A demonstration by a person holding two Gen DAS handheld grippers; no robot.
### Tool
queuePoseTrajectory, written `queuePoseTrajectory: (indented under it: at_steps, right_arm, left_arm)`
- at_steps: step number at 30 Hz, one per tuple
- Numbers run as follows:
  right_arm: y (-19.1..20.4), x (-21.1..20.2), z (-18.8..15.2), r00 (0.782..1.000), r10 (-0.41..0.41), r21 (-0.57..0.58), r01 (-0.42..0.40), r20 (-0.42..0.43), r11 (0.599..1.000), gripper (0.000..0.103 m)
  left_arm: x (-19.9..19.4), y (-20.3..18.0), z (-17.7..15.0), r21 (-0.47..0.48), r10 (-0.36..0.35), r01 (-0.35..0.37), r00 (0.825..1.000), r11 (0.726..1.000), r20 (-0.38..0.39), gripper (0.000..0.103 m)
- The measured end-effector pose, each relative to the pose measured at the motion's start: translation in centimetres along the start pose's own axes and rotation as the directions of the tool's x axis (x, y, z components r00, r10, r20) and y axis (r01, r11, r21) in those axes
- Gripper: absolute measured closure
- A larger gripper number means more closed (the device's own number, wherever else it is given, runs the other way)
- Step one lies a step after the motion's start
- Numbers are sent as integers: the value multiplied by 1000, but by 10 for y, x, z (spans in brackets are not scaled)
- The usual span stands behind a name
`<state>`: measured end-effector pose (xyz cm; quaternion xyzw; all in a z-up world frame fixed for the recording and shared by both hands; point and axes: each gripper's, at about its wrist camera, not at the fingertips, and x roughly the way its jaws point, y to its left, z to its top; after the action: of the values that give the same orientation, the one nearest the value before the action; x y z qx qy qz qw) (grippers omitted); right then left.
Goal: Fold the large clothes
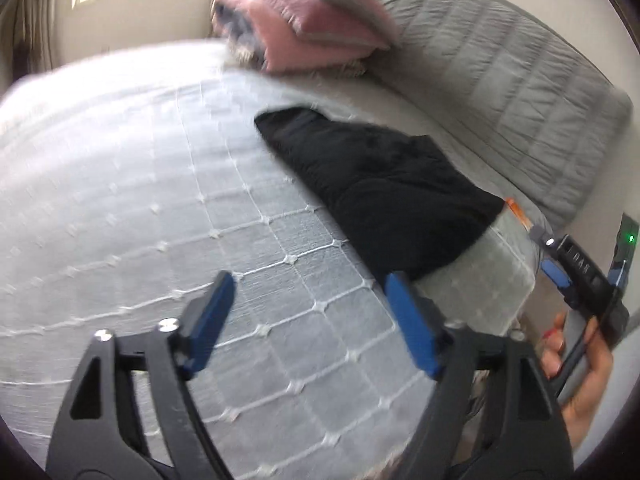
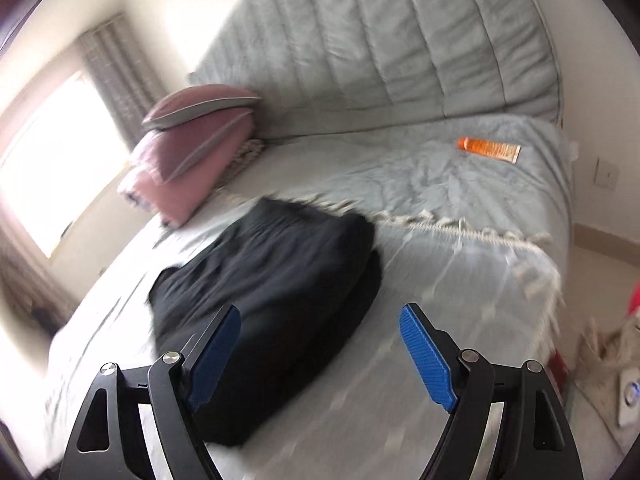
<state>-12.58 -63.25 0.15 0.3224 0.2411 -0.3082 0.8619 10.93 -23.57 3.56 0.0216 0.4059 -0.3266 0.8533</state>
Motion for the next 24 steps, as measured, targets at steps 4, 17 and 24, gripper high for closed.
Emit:
queuePoseTrajectory:
  at_steps: [4, 17, 24]
  right_arm:
    - [46, -60, -50, 999, -33, -108, 34, 10, 994, 16]
    - [105, -184, -116, 982, -138, -194, 161, 128, 968, 4]
    - [124, -214, -145, 972, -166, -258, 206, 169, 944, 0]
  left_arm:
    - [-59, -16, -8, 101, -5, -5, 994, 995, 105, 9]
    - [-122, 7, -40, 63, -27, 14, 978, 998, 206, 1]
    - [-127, 19, -47, 75, -29, 15, 981, 997, 194, 1]
